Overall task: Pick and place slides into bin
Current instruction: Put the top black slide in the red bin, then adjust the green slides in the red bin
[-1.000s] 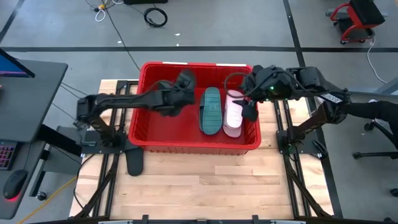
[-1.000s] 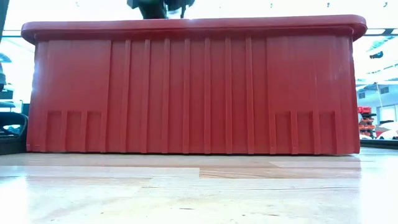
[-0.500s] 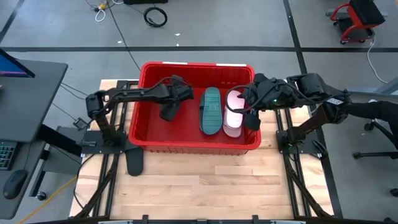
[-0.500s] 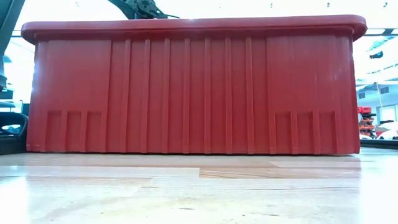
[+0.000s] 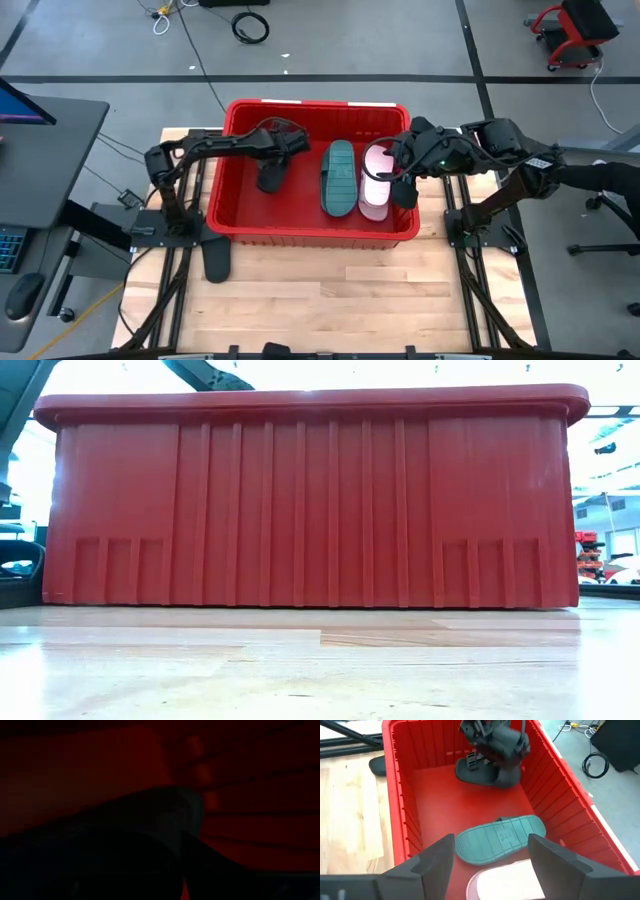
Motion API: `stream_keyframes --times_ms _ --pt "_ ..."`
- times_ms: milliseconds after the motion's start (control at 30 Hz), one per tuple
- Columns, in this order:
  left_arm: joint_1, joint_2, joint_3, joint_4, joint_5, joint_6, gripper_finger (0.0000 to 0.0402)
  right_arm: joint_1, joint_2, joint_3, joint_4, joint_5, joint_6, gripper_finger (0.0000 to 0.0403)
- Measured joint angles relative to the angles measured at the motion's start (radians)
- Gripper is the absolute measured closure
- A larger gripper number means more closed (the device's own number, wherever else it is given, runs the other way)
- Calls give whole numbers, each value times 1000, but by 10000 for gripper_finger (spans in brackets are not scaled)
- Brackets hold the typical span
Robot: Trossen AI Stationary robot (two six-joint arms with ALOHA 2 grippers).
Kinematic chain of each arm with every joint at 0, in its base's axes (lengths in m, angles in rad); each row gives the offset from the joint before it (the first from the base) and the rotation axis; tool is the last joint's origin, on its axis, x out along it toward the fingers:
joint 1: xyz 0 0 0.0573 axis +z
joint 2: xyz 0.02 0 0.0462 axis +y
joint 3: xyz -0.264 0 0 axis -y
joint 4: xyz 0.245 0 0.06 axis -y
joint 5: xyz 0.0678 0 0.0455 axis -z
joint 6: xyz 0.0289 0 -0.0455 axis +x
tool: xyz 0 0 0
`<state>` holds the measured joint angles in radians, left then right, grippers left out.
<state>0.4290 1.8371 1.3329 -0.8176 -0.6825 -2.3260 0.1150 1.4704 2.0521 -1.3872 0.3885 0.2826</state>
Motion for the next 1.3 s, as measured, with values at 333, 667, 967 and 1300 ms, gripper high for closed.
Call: stream_keyframes --times_ms 333,667,967,1300 --pt "-2 67 0 -19 60 71 367 0 0 0 -13 1 6 144" --pt "37 73 -1 -36 155 221 291 0 0 0 -14 1 6 144" --pt "11 26 -1 -41 228 223 225 0 0 0 -14 1 3 144" --pt "-18 -2 -1 -48 215 194 230 15 0 0 -14 5 -12 144"
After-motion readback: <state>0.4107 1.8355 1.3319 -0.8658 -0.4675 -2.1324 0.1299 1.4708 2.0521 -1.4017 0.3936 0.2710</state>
